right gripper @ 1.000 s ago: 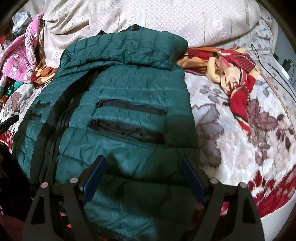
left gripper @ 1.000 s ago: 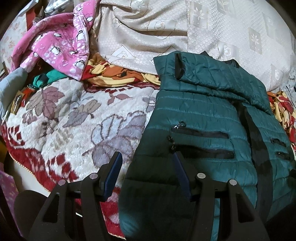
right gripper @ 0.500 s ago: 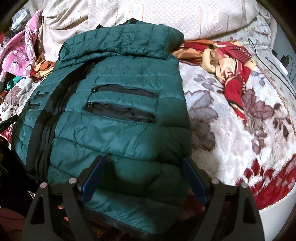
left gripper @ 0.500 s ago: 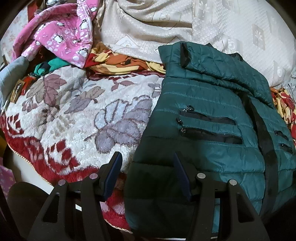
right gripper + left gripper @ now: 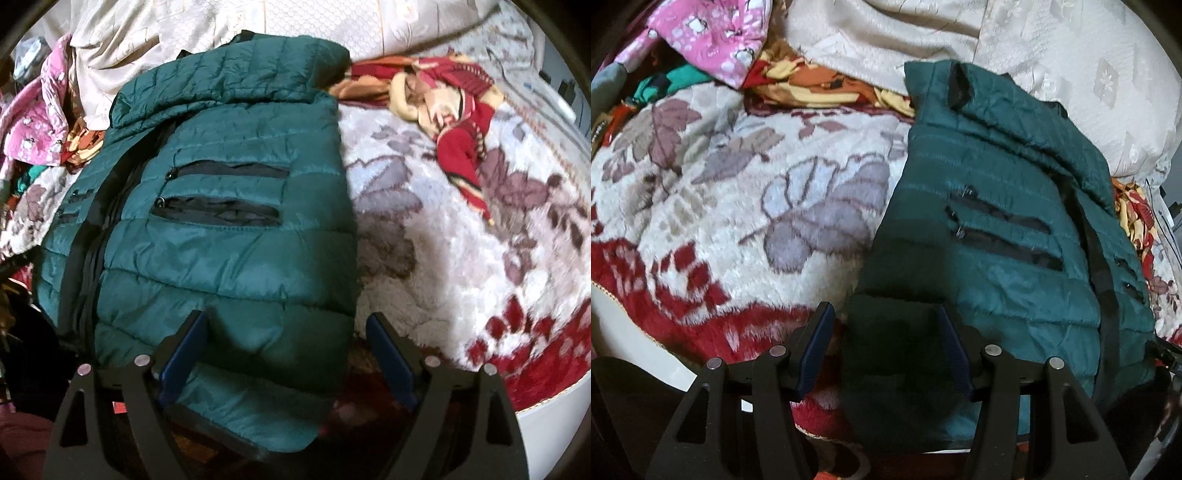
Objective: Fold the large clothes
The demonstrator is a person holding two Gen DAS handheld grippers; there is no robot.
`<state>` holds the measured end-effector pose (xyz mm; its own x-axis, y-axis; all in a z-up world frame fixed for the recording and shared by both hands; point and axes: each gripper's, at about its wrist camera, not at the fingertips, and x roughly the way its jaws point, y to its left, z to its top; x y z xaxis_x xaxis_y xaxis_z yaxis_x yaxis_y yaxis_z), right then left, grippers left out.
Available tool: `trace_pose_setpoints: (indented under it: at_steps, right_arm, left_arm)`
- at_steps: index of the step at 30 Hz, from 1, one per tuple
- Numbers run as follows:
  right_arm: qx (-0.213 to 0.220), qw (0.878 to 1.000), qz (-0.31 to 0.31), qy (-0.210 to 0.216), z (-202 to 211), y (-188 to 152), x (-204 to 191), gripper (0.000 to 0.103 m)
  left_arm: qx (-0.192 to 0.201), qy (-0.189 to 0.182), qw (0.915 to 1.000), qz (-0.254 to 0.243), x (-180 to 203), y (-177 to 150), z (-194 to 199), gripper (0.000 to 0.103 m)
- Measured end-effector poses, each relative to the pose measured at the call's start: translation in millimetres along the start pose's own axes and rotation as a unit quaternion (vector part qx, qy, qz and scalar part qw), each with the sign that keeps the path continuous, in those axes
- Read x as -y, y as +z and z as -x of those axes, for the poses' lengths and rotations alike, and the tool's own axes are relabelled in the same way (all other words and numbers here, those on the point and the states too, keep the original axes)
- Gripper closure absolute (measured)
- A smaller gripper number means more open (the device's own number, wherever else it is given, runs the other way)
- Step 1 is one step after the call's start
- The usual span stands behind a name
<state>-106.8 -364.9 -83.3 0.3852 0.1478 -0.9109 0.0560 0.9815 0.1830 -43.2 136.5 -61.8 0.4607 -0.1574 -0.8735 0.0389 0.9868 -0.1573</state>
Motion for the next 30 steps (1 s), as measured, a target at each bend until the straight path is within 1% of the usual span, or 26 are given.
trace_pose_setpoints:
  at_steps: [4,7,12,17,20,22,25,26,28,30]
  right_arm:
    - [-0.022,0.999,0.007,0.022,-7.6,-4.7,-2.4,0.013]
    - [-0.029,0.999,0.018,0.023,-10.0,-7.2,-5.6,0.013]
    - [-0.040,0.998,0.009,0.056,-11.4,-10.2,-5.0,0.013]
    - [-0.049,0.997,0.029,0.057,-12.6,-11.4,-11.0,0.013]
    - [-0.053,0.996,0.027,0.065,-14.2,-11.7,-11.4,0.012]
    - [-0.056,0.995,0.024,0.073,-16.6,-13.2,-11.7,0.011]
    - [-0.042,0.996,0.019,0.076,-16.8,-15.0,-11.9,0.012]
    - [-0.036,0.996,0.014,0.077,-16.2,-15.6,-11.3,0.014]
    - [-0.028,0.997,0.017,0.072,-13.7,-16.5,-13.9,0.021]
    - [-0.020,0.997,0.035,0.063,-10.4,-17.2,-18.8,0.036]
  left_arm:
    - [-0.018,-0.010,0.9997,-0.011,4.3,-8.3,-6.8,0.063]
    - [-0.016,-0.006,0.9998,-0.014,5.0,-7.7,-5.9,0.063]
    - [-0.015,-0.008,0.9998,0.012,-4.7,-4.5,-5.3,0.063]
    - [-0.036,-0.012,0.9991,-0.018,6.4,-9.7,-6.2,0.063]
    - [-0.036,-0.006,0.9989,-0.030,10.9,-11.7,-5.5,0.063]
    - [-0.037,-0.006,0.9989,-0.028,9.9,-11.4,-6.5,0.063]
    - [-0.037,-0.003,0.9988,-0.032,10.8,-11.6,-6.4,0.063]
    - [-0.036,-0.001,0.9988,-0.033,11.0,-11.9,-5.9,0.063]
    - [-0.035,0.002,0.9987,-0.038,11.7,-12.5,-5.8,0.063]
    - [-0.034,0.004,0.9986,-0.041,13.1,-12.8,-5.9,0.063]
